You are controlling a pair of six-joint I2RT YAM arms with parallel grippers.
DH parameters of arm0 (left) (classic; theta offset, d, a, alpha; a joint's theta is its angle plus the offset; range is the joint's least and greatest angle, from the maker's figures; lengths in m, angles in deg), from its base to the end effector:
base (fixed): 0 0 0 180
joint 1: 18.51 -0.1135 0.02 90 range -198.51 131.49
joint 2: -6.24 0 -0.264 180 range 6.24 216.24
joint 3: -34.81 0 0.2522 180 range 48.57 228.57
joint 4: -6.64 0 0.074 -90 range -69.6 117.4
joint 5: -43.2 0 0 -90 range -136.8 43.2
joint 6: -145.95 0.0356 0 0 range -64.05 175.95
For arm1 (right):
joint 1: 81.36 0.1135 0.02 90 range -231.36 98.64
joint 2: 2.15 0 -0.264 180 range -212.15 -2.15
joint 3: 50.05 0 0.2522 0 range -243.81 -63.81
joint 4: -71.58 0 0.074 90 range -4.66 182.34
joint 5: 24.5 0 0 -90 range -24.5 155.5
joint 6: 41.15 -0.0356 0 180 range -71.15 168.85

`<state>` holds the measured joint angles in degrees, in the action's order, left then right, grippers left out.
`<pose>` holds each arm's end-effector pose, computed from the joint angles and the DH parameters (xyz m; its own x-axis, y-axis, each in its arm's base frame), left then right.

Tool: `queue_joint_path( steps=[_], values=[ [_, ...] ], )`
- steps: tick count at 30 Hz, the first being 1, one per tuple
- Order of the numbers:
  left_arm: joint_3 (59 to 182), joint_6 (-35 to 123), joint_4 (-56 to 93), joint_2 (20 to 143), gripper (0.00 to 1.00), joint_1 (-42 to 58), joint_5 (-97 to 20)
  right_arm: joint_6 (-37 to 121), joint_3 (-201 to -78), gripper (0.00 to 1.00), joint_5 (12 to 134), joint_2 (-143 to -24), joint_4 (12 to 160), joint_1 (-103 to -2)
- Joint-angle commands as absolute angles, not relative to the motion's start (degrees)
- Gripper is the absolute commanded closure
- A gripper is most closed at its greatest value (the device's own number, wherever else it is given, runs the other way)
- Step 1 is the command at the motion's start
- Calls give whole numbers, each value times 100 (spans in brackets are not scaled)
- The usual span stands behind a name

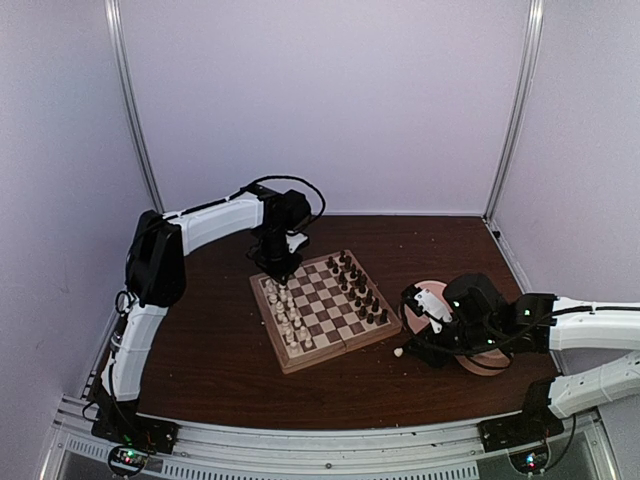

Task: Set up the chess pieces on the board
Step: Place the pawn on c2.

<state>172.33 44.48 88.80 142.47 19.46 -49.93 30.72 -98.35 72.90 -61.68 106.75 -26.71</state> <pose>0.3797 -0.2939 0.1936 -0.8836 0.4377 -0.1662 0.4406 0.8975 0.0213 0.1171 0.1730 0.2128 -0.6659 -0.4053 -0.6264 -0.6871 0.6602 0.3032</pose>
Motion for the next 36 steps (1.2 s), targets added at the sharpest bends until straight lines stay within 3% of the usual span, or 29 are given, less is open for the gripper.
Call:
queue_joint_path(
  steps=[1, 12, 28, 32, 36],
  values=[
    [17174, 4474, 8702, 14318, 91, 1867, -4887, 3109, -9969, 100, 7160, -6180, 10590, -2634],
    [17170, 4453, 8720, 14266, 75, 1866, -4875, 3096, -9970, 100, 7165, -6192, 10582, -2634],
    [17206, 4426, 8756, 14187, 84, 1865, -4772, 3065, -9958, 100, 7174, -6148, 10588, -2634],
    [17214, 4456, 8769, 14145, 64, 1866, -4766, 3065, -9971, 100, 7171, -6165, 10580, -2634],
    [17311, 4478, 8767, 14043, 60, 1866, -4893, 3065, -9992, 100, 7160, -6172, 10597, -2634]
  ],
)
